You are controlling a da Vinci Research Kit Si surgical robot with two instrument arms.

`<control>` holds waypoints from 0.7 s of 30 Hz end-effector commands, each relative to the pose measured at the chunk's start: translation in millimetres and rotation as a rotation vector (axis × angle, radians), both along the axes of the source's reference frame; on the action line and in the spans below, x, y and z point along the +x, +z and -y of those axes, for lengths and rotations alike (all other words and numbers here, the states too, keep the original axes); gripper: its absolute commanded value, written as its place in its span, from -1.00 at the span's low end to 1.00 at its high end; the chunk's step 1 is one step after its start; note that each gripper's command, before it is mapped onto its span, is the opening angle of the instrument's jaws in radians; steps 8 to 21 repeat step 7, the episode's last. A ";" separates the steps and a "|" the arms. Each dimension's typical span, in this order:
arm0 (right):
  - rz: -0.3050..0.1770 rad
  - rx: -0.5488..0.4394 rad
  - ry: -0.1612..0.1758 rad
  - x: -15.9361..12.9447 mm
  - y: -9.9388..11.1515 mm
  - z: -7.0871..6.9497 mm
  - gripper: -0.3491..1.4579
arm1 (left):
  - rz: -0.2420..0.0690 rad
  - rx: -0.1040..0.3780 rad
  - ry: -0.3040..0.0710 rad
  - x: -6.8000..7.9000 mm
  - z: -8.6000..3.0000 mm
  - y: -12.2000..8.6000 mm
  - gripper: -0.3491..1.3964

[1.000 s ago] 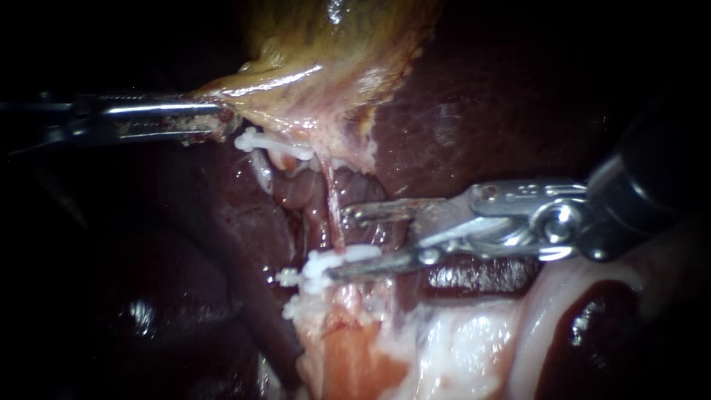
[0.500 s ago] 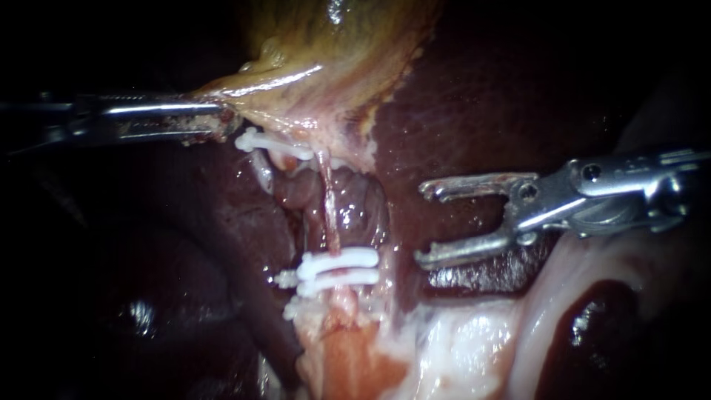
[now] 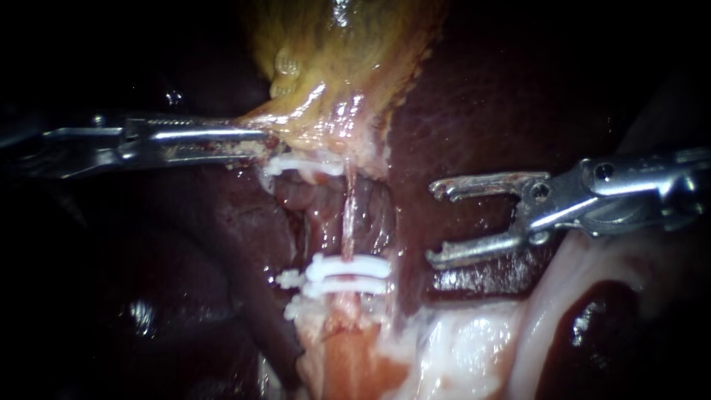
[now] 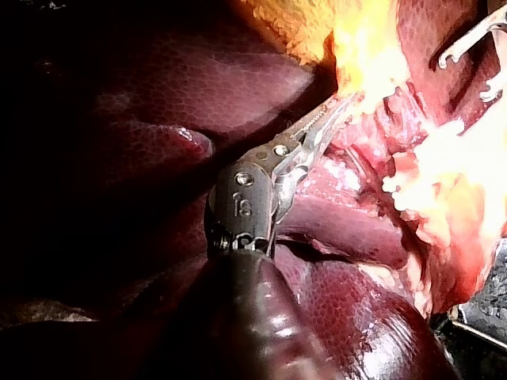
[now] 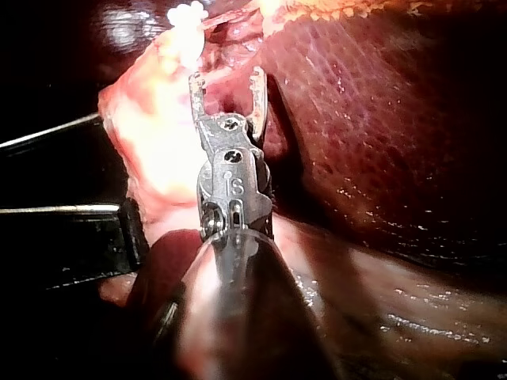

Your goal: Going back second clip right tube

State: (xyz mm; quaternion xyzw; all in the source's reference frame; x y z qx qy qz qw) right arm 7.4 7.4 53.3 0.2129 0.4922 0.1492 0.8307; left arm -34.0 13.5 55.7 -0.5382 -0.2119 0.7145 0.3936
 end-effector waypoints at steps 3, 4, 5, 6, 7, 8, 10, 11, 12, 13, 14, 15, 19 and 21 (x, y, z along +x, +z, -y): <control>0.000 0.000 0.000 0.0 -0.1 0.0 -0.06 | 0.000 -0.001 0.000 0.0 -0.1 0.0 -1.00; 0.000 0.000 0.000 0.1 -0.1 0.0 -0.06 | 0.000 -0.001 0.000 0.1 0.0 0.0 -1.00; 0.000 0.000 0.000 0.1 -0.1 0.0 -0.06 | 0.001 0.000 0.001 0.1 -0.1 -0.1 -1.00; -0.003 0.005 -0.006 0.2 -0.1 0.0 -0.06 | 0.002 0.001 0.002 0.3 -0.1 -0.2 -1.00; -0.006 0.031 -0.014 0.3 0.0 -0.1 -0.07 | 0.003 0.002 0.004 0.6 -0.3 -0.4 -1.00; -0.006 0.031 -0.014 0.3 0.0 -0.1 -0.07 | 0.003 0.002 0.004 0.6 -0.3 -0.4 -1.00; -0.006 0.031 -0.014 0.3 0.0 -0.1 -0.07 | 0.003 0.002 0.004 0.6 -0.3 -0.4 -1.00; -0.006 0.031 -0.014 0.3 0.0 -0.1 -0.07 | 0.003 0.002 0.004 0.6 -0.3 -0.4 -1.00; -0.006 0.031 -0.014 0.3 0.0 -0.1 -0.07 | 0.003 0.002 0.004 0.6 -0.3 -0.4 -1.00; -0.006 0.031 -0.014 0.3 0.0 -0.1 -0.07 | 0.003 0.002 0.004 0.6 -0.3 -0.4 -1.00; -0.006 0.031 -0.014 0.3 0.0 -0.1 -0.07 | 0.003 0.002 0.004 0.6 -0.3 -0.4 -1.00; -0.006 0.031 -0.014 0.3 0.0 -0.1 -0.07 | 0.003 0.002 0.004 0.6 -0.3 -0.4 -1.00; -0.006 0.031 -0.014 0.3 0.0 -0.1 -0.07 | 0.003 0.002 0.004 0.6 -0.3 -0.4 -1.00; -0.006 0.031 -0.014 0.3 0.0 -0.1 -0.07 | 0.003 0.002 0.004 0.6 -0.3 -0.4 -1.00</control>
